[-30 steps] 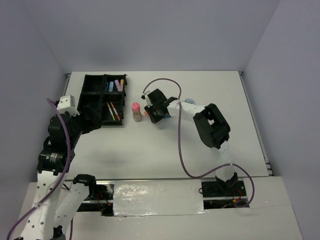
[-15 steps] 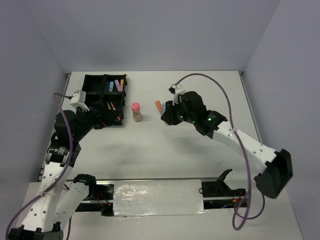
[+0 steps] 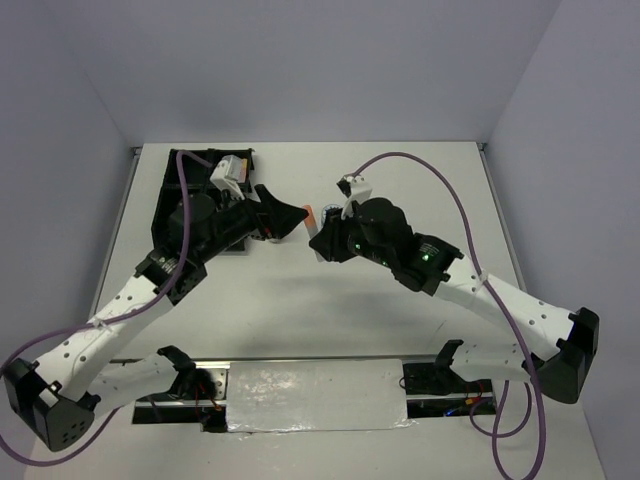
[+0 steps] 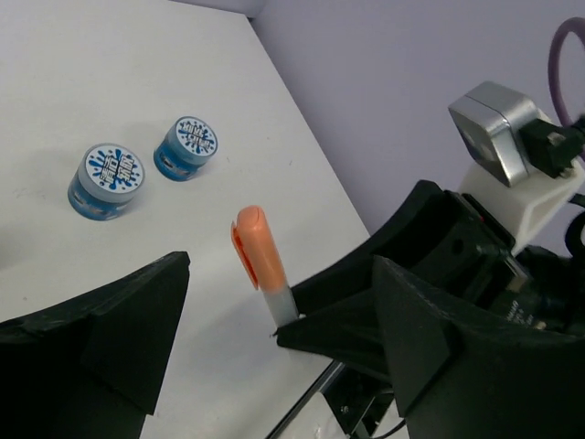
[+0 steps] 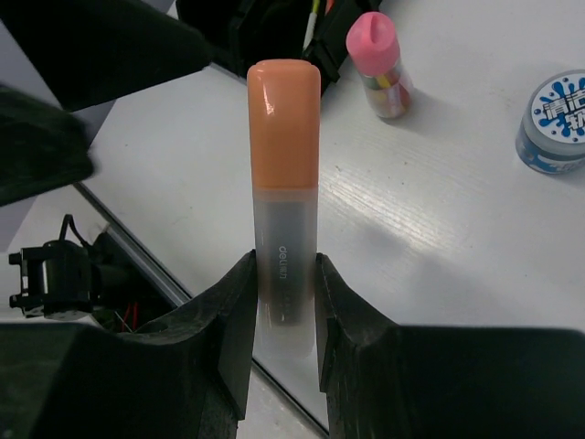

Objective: Sort the stationery into containers
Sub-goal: Pick up the pen from the center of the board.

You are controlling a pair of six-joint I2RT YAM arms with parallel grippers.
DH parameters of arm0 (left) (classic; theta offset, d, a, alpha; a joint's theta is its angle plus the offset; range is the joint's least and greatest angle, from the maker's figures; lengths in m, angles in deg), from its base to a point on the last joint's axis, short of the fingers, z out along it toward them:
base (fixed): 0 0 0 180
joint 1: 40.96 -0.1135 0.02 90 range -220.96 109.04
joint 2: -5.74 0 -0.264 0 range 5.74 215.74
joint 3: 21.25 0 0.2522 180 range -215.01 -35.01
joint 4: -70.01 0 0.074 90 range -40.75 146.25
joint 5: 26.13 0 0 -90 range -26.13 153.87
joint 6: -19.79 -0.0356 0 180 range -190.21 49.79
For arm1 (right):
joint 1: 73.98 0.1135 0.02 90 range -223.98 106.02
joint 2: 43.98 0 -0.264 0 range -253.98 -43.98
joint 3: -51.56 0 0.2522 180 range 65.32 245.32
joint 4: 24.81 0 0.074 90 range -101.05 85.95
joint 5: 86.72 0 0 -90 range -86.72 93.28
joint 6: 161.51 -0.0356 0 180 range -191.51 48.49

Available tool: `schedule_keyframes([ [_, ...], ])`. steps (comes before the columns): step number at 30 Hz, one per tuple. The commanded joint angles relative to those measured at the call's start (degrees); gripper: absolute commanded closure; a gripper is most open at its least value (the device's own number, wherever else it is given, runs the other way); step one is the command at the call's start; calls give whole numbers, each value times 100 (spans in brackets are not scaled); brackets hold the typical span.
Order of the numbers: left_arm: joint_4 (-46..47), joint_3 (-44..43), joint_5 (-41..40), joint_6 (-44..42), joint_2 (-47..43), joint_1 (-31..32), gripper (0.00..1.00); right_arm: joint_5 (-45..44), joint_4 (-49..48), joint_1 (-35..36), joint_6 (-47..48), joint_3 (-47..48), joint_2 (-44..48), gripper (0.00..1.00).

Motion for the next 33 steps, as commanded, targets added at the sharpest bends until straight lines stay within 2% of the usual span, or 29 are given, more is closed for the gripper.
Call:
schedule_keyframes([
  [1, 498, -296, -335, 99, 309, 133, 8, -457, -48, 282, -210, 399, -29, 100],
  [8, 638, -252, -309, 292, 688, 151, 13, -580, -109, 397, -114, 636, -231, 100],
  [11, 761, -270, -116, 397, 793, 159, 22, -695, -161, 388, -87, 742, -328, 100],
  [12, 796, -261, -72, 415, 828, 160, 31, -695, -197, 405, -79, 759, -337, 100],
  [14, 823, -252, -36, 468, 855, 168, 41, -625, -320, 397, -61, 777, -372, 100],
  [15, 797, -269, -54, 468, 890, 160, 61, -616, -338, 405, -44, 820, -451, 100],
  [17, 639, -375, -124, 460, 925, 160, 82, -537, -469, 397, 0, 812, -504, 98],
  [18, 578, -436, -133, 451, 969, 160, 100, -476, -548, 388, 44, 743, -521, 88],
  [19, 499, -567, -220, 364, 1004, 160, 100, -423, -801, 388, 114, 672, -513, 55],
  [20, 281, -655, -317, 276, 1022, 151, 100, -388, -899, 371, 124, 593, -495, 38],
  [21, 148, -882, -431, 162, 1100, 133, 100, -352, -961, 327, 115, 479, -434, 1],
  [23, -351, -1243, -947, -531, 1250, -32, 100, -230, -980, 135, 89, 312, -294, 0],
  [24, -929, -1480, -1246, -795, 1520, -156, 100, -229, -953, 46, 54, 102, -197, 0],
  [26, -1372, -2131, -1922, -1551, 1881, -700, 100, -203, -953, -112, 36, -180, 250, 0],
  [27, -1478, -2463, -1926, -1762, 2275, -963, 100, -185, -953, -270, 44, -451, 417, 0],
  [28, -1480, -2650, -1961, -2190, 2705, -1418, 100, -81, -953, -454, 71, -680, 732, 0],
  [31, -761, -3063, -2285, -2871, 3322, -1974, 100, 43, -874, -657, 202, -910, 1129, 0],
  [32, -637, -3247, -2417, -2941, 3864, -2081, 100, 69, -822, -693, 246, -989, 1192, 0],
  [33, -514, -3745, -2131, -3142, 4148, -2221, 100, 70, -717, -745, 334, -1024, 1236, 0],
])
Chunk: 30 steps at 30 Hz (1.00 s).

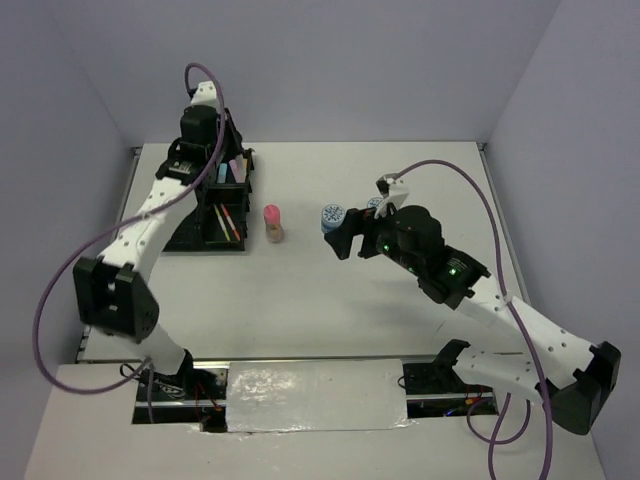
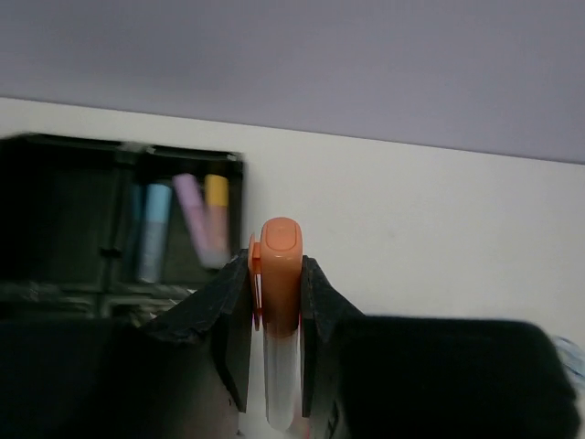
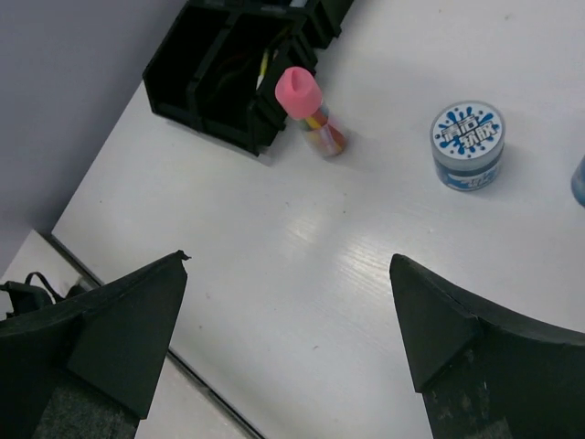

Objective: Sort the stationery into containers
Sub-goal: Pick up the pen from the center of the board, then place the pen in the storage box.

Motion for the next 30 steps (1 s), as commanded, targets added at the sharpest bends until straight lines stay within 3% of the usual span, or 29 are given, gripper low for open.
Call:
schedule_keyframes([
  [1, 329, -940, -92, -1048, 1048, -517, 100, 157, -45, -86, 282, -104, 327, 0],
  [5, -47, -2896, -115, -1575, 2829, -720, 99, 359, -150, -77, 370, -499, 494, 0],
  [8, -339, -3491, -56, -1629, 3537, -852, 99, 386, -167, -103, 493, -667, 529, 0],
  [13, 625, -2719, 244, -1532, 3582, -949, 86, 614, -290, -138, 616, -816, 547, 0],
  [17, 689, -2701, 402, -1347, 3784, -958, 86, 693, -361, -130, 669, -852, 407, 0],
  [22, 926, -2534, 340, -1198, 3907, -967, 73, 702, -387, -138, 687, -808, 353, 0],
  [27, 1154, -2149, 261, -1110, 3978, -993, 76, 641, -387, -130, 695, -861, 415, 0],
  [30, 1217, -2077, 270, -1005, 3986, -1011, 69, 641, -361, -130, 722, -843, 415, 0],
])
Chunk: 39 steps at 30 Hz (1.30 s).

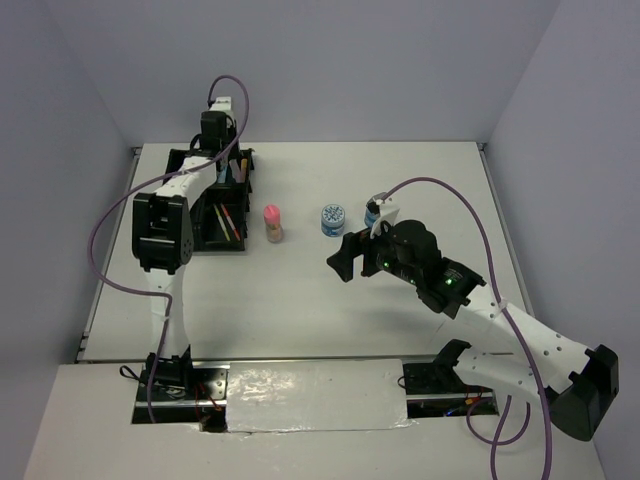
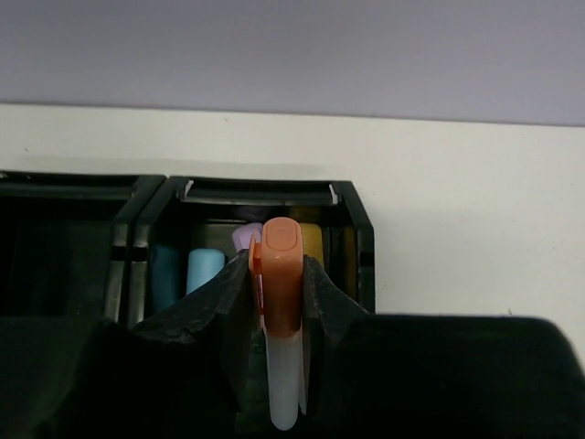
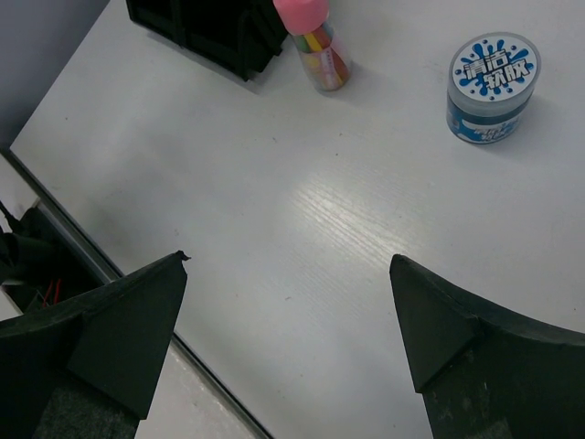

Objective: Sort the stationery into containers
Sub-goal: Place the pen in the storage box, then pick up the stationery from the center of the board.

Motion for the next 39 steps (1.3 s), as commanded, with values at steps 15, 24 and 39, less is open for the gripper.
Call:
schedule_keyframes([
  [15, 239, 394, -340, 939, -1900, -71, 1, -151, -323, -29, 180, -19, 67, 0],
  [24, 96, 3195, -129, 1733, -4817, 481, 1, -459, -281, -135, 118, -186, 400, 0],
  [39, 2004, 7346, -1123, 1223, -6877, 2653, 1, -380, 511, -143, -22, -511, 1596, 0],
])
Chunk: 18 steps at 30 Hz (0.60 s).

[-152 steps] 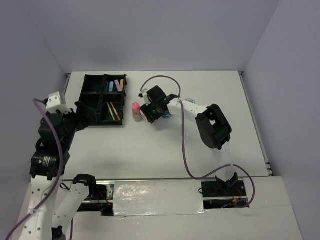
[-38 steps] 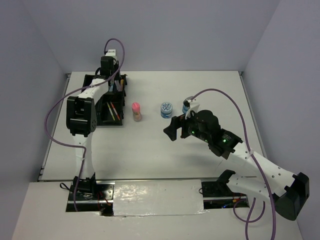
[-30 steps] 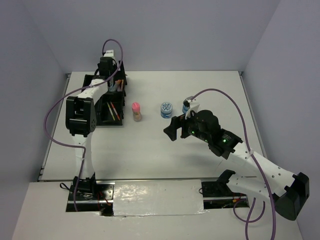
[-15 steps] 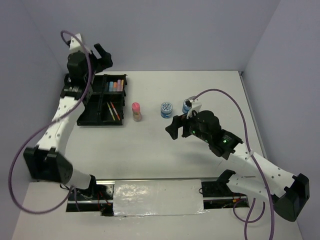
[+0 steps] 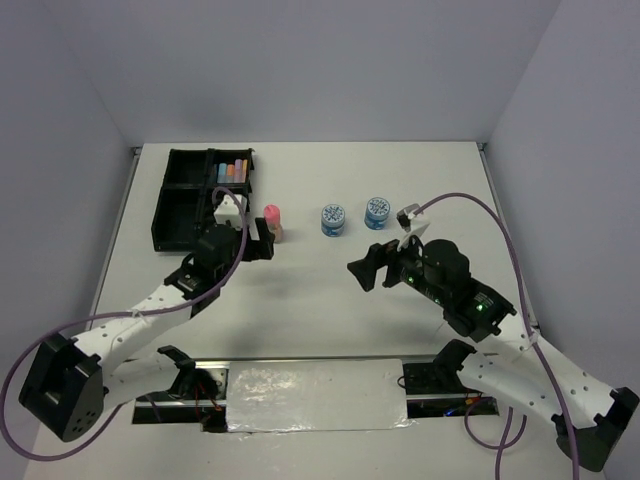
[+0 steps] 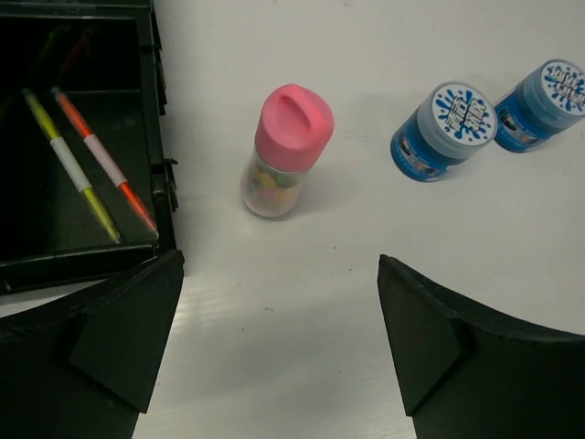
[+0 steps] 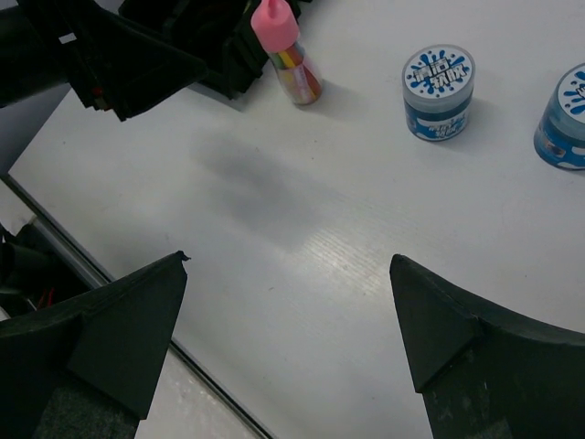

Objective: Sort the stationery into containers
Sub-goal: Pick up the stationery from the center of the board.

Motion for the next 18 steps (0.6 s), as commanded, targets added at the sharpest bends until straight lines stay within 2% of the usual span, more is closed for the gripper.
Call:
schedule_keyframes([
  [1, 1390, 147, -236, -139, 58, 151, 1, -22, 142, -8, -70, -81, 272, 0],
  [5, 1910, 288, -228, -157, 542, 177, 2, 49, 273, -17, -70, -29, 308, 0],
  [12, 2402, 104, -807, -228, 1527, 204, 4, 5, 449, 1, 61, 77, 317, 0],
  [18, 2746, -318, -702, -289, 2520, 204, 9, 58, 414, -8, 202, 95, 106, 0],
])
